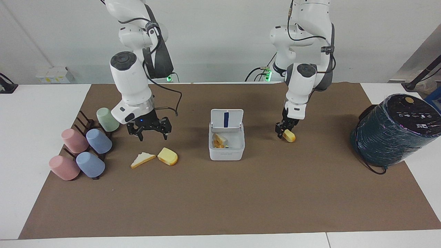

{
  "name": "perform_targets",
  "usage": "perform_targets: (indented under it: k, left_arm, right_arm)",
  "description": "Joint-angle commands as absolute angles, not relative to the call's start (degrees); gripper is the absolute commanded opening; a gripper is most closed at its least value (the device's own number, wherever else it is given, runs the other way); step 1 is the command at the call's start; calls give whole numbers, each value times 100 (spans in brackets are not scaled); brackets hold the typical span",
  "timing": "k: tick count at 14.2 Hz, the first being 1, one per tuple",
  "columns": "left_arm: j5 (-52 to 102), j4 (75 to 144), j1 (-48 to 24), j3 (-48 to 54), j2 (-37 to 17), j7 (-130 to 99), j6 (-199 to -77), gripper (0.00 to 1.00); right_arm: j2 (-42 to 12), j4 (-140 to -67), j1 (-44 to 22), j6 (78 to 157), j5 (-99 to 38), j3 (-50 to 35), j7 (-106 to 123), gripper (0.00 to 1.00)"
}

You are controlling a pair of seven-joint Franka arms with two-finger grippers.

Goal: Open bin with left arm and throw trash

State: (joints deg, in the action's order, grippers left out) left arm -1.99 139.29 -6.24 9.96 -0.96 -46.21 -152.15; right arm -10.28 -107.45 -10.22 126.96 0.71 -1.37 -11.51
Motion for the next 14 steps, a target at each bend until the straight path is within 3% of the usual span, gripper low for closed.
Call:
perform_targets:
  k: [1,2,6,8,9,11,14]
  left_arm:
    - [-272,14045,-519,976,-79,-4465,-15363,56]
    - [-272,14054,-466,976,-70,-4465,-15355,55]
    - [-272,14063,-282,967,-70,-4035,-15311,30]
    - [-281,13914,-351,967,-97,-3981,-15276,10]
    - [-281,13730,-395,975,-131,-3981,-15058,5]
    - [-281,12925,-693,976,-158,-4008,-14025,2]
    - [-351,11133,-1115,976,-412,-4183,-11854,0]
  right_arm:
    - [-897,-11441,-923,13374,62,-132,-1195,100]
    - [-879,-11617,-923,13681,62,-132,-1169,100]
    - [-914,-12232,-949,14815,62,-141,-1107,100]
    - [-993,-12576,-941,15430,62,-141,-1055,100]
    - [-1098,-12655,-932,15764,62,-141,-1046,100]
    - [-1265,-12717,-949,16144,62,-141,-1072,100]
    - [-1441,-13033,-984,17012,62,-149,-1107,100]
